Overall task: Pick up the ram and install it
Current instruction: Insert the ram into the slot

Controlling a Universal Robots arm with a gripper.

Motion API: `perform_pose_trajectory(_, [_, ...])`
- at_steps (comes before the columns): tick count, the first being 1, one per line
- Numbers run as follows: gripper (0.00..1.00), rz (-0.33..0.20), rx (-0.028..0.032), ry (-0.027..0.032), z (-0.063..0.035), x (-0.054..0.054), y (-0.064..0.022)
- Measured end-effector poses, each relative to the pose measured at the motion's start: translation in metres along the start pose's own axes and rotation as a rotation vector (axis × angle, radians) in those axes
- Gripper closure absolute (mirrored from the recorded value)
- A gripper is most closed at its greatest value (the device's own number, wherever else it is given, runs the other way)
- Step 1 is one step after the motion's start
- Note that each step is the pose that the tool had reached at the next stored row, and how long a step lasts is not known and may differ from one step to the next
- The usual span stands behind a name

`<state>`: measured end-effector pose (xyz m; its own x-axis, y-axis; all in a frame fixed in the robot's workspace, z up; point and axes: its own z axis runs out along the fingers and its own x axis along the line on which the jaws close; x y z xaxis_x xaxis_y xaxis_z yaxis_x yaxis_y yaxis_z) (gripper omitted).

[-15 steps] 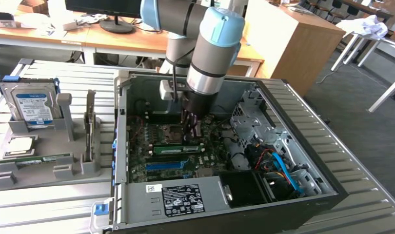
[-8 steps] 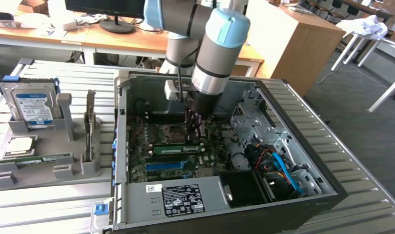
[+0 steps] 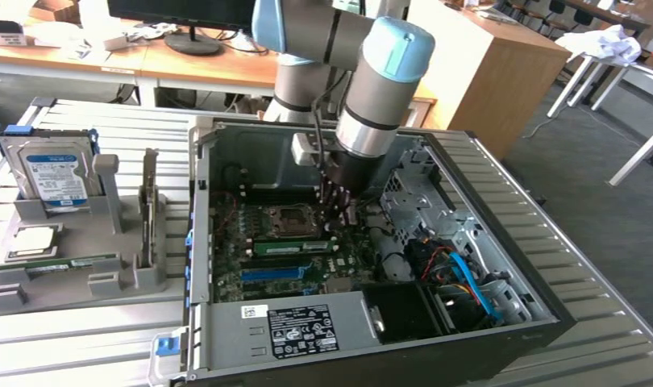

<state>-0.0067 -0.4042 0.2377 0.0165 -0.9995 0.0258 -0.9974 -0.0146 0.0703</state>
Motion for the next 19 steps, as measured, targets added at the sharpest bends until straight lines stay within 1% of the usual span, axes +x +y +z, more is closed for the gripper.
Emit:
perform_pose_trajectory(8, [0.90,0.000,-0.0102,-0.0002,-0.0020,0.000,-0.0294])
perform_pose_trajectory(11, [0.90,0.000,-0.0134,-0.0001,-0.0027,0.001,-0.0383])
perform_pose_trajectory(15, [0.90,0.000,-0.0135,-0.0002,-0.0028,0.001,-0.0391])
perform_pose_trajectory(16, [0.90,0.000,-0.0080,-0.0002,-0.0026,0.001,-0.0389])
perform_pose_trajectory(17, [0.90,0.000,0.0040,-0.0001,-0.0024,0.001,-0.0388])
perform_pose_trajectory(19, [0.90,0.001,0.0310,-0.0001,-0.0021,0.001,-0.0383])
